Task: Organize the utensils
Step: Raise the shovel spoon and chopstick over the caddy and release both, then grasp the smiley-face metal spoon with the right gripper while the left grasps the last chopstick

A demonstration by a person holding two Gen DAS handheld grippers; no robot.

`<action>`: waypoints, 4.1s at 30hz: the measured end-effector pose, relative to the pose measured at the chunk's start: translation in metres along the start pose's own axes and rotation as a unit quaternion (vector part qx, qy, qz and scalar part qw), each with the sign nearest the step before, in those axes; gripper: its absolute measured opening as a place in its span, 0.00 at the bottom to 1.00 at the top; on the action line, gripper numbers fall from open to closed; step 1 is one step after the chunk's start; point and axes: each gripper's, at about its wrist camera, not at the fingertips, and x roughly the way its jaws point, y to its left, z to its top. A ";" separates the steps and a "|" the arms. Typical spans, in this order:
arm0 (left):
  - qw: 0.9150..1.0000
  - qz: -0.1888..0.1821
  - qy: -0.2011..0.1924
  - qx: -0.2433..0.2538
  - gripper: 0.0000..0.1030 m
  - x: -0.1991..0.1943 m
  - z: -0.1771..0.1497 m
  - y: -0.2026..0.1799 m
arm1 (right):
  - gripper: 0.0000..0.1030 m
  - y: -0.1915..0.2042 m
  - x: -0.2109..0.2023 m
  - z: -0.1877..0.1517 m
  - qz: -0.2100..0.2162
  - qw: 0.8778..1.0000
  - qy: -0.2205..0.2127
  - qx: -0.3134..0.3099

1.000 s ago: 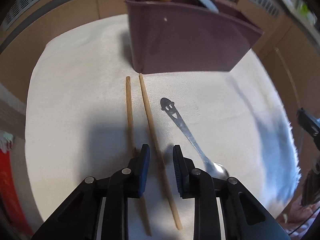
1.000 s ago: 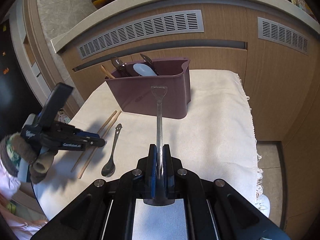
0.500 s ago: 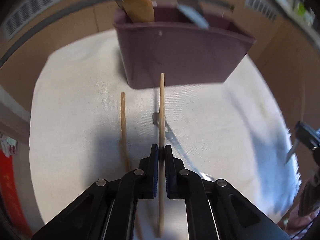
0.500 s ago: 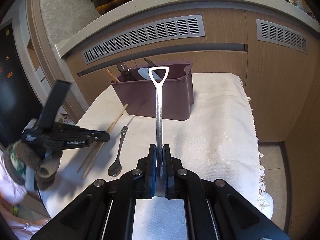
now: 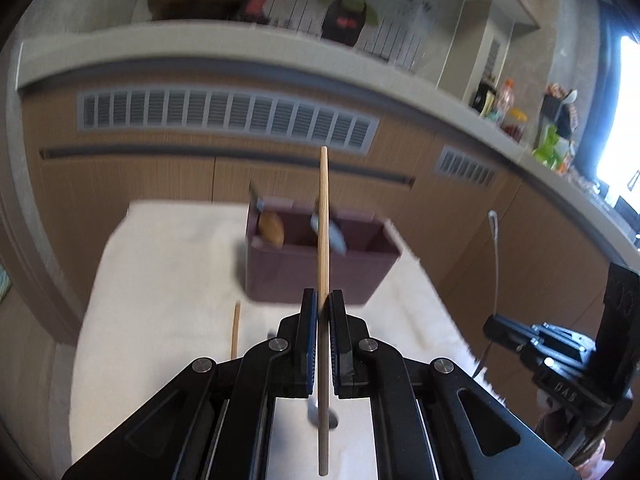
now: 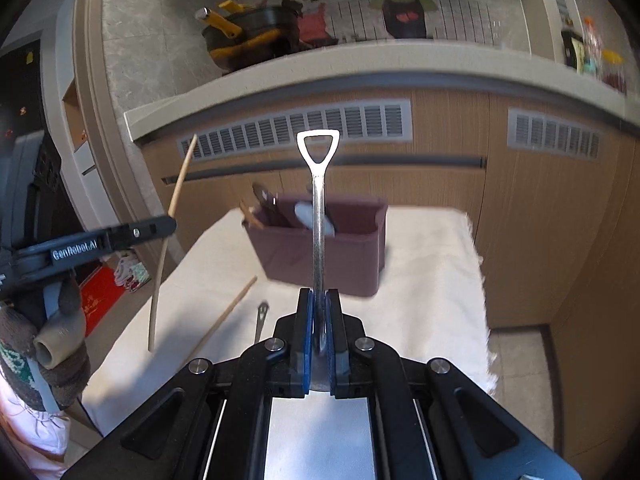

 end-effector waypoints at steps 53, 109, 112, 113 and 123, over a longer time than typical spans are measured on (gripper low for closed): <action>0.992 0.122 0.043 -0.001 0.49 0.086 -0.004 0.091 | 0.42 0.033 0.133 0.021 -0.022 0.995 0.049 -0.089; 0.978 0.126 0.166 -0.017 0.73 0.061 -0.101 0.100 | 0.43 0.052 0.117 -0.043 0.025 0.975 0.159 -0.155; 0.977 0.135 0.163 -0.025 0.74 0.056 -0.101 0.108 | 0.47 0.062 0.147 -0.046 0.045 0.967 0.178 -0.179; 0.977 0.137 0.163 -0.030 0.74 0.055 -0.102 0.111 | 0.47 0.063 0.157 -0.045 0.053 0.965 0.186 -0.180; 0.975 0.124 0.179 -0.033 0.75 0.061 -0.112 0.115 | 0.25 0.058 0.214 -0.040 0.054 0.962 0.222 -0.151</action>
